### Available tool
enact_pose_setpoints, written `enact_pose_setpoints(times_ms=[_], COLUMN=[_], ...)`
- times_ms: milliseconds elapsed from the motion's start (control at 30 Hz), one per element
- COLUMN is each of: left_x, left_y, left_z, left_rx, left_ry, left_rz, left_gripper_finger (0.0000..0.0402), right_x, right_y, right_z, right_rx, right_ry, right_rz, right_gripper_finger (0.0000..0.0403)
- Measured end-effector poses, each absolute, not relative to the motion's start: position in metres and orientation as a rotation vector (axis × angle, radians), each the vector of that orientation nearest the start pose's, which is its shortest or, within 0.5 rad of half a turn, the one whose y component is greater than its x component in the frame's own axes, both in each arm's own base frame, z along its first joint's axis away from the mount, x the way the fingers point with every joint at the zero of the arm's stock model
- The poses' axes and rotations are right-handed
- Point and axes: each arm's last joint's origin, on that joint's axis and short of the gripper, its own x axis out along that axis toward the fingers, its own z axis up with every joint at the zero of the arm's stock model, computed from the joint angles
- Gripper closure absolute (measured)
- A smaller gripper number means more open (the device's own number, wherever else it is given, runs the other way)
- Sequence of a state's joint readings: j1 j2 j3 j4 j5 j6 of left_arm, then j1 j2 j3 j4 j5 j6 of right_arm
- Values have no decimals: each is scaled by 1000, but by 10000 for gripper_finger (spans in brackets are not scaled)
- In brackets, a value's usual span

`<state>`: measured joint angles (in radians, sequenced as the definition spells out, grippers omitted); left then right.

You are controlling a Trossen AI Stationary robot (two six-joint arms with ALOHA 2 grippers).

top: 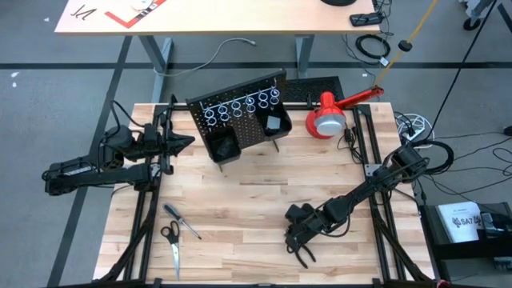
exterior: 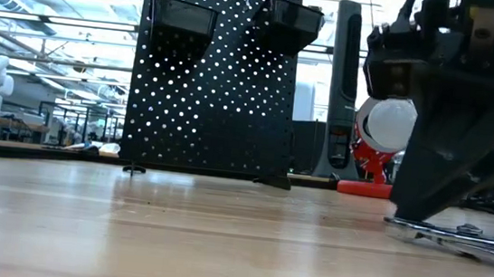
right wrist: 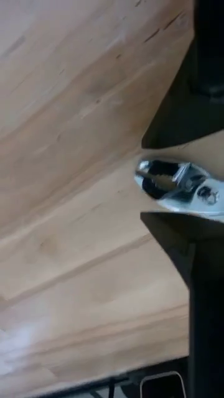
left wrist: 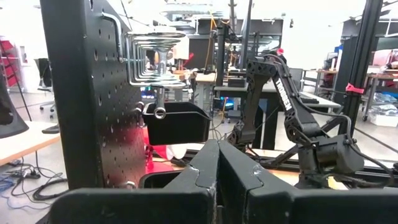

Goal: Hang tools onto peg board
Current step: Unhang the pliers from the pegboard to the table, then unhang the right wrench from the pegboard to the table

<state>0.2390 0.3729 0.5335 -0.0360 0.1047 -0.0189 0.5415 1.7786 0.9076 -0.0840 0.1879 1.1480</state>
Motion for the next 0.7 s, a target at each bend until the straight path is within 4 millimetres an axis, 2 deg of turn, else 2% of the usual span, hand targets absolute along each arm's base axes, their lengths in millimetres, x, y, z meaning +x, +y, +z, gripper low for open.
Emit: enact_pose_setpoints(times_ms=[133,267,367,500,600,700], left_x=[100,100,100,100,100,100], left_y=[21,21,21,21,21,21], left_z=[309,309,309,309,309,309], left_rx=[1,2,2,3,2,2], left_ry=[-115,-113,-113,-114,-114,-114], left_rz=[133,134,134,135,135,137], left_gripper_finger=[388,388,388,388,388,388], right_x=[295,310,316,318,315,309], right_y=[169,167,162,153,144,133], right_z=[145,178,207,252,286,326], right_rx=[633,498,338,73,-115,-225], right_ry=[922,825,763,660,542,390], right_rz=[-149,-61,-85,-239,-435,-637], right_gripper_finger=[186,175,180,196,208,221])
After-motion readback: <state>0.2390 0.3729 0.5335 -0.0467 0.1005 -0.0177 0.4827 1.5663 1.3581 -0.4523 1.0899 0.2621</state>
